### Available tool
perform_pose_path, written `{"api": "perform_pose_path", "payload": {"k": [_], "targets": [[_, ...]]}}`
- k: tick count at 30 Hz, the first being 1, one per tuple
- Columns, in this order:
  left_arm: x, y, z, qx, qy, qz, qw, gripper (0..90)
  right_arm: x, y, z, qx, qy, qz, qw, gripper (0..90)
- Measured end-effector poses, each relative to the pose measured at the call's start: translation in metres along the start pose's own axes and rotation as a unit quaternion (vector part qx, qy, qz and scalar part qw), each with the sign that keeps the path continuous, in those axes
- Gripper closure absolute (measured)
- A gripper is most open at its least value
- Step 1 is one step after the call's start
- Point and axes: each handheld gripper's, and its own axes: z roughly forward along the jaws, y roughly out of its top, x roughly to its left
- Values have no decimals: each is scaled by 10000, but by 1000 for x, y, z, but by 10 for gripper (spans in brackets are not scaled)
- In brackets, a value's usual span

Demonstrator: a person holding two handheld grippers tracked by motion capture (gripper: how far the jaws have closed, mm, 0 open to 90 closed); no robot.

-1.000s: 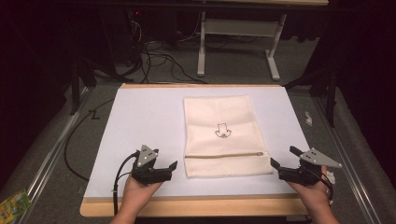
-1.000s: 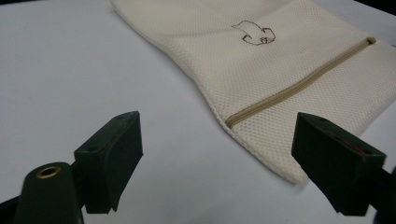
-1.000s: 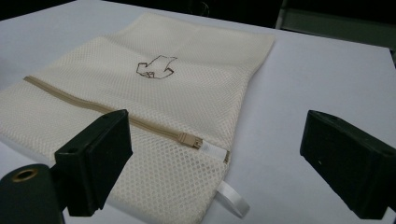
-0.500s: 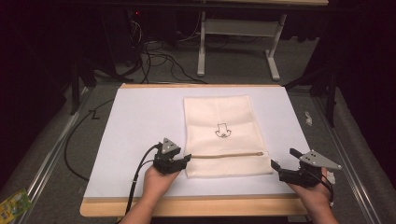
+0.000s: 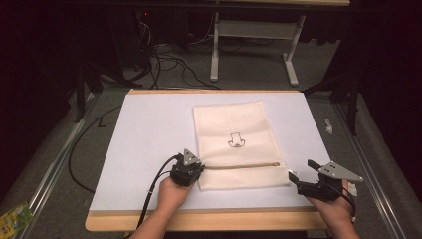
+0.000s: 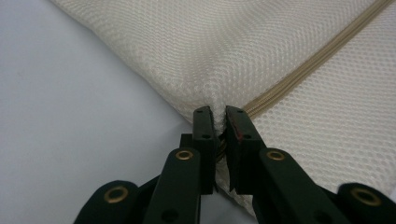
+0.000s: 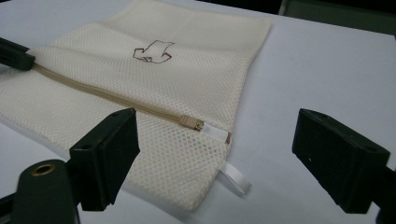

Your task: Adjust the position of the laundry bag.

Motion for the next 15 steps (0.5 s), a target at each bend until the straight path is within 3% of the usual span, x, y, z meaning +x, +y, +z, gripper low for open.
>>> {"api": "perform_pose_path", "payload": {"k": [6,13,15], "targets": [[8,-5,-13,77,-67,-94,9999,834,-2,0,-2,2,1,76,10000,156],[13,-19,-46,275,101,256,9992,829,0,-2,-1,41,-33,119,9999,156],[15,-26,-57,195,119,415,9989,828,2,-2,0,69,6,109,9999,156]]}}
